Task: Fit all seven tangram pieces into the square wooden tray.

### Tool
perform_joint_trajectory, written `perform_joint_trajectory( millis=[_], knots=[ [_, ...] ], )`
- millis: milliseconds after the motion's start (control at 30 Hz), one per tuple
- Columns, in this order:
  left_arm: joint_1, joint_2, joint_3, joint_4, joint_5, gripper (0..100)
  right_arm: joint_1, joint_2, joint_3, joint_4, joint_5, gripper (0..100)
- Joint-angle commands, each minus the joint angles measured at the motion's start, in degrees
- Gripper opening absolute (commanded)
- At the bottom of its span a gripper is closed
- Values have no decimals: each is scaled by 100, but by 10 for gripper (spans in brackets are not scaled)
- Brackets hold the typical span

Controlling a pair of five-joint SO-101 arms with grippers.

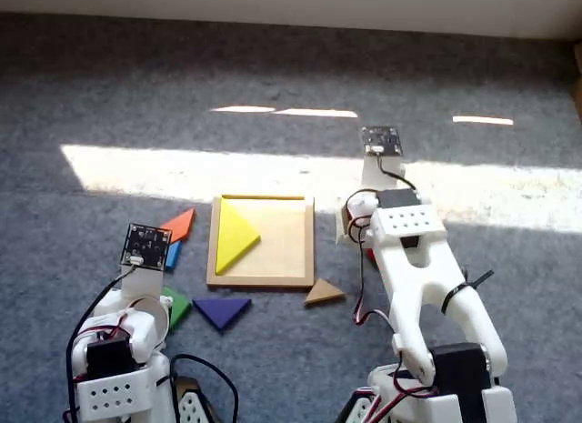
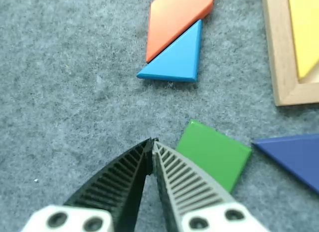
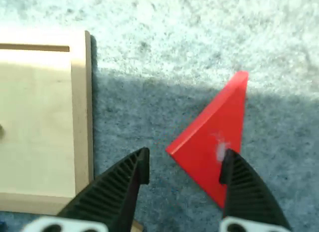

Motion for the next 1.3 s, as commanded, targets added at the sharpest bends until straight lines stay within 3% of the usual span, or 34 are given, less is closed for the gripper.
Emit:
perform_joint_trajectory(
  millis=[0, 300, 467, 633, 800, 1033, 1267],
  knots=[
    [-66, -127, 119, 35, 35, 6, -268, -312, -4, 13, 264, 206],
    [-66, -127, 119, 35, 35, 6, -462, -321, -48, 22, 914, 203],
    [-66, -127, 119, 35, 35, 6, -435, -259, -57, 22, 897, 206],
    [-66, -127, 119, 35, 35, 6, -303, -259, -57, 13, -334, 230],
    [-66, -127, 119, 35, 35, 6, 13, -259, -75, 13, -958, 392],
    [-66, -127, 119, 35, 35, 6, 127, -127, -215, -110, -1108, 410],
    [-66, -127, 119, 35, 35, 6, 66, 927, -804, -189, -1108, 410]
  ],
)
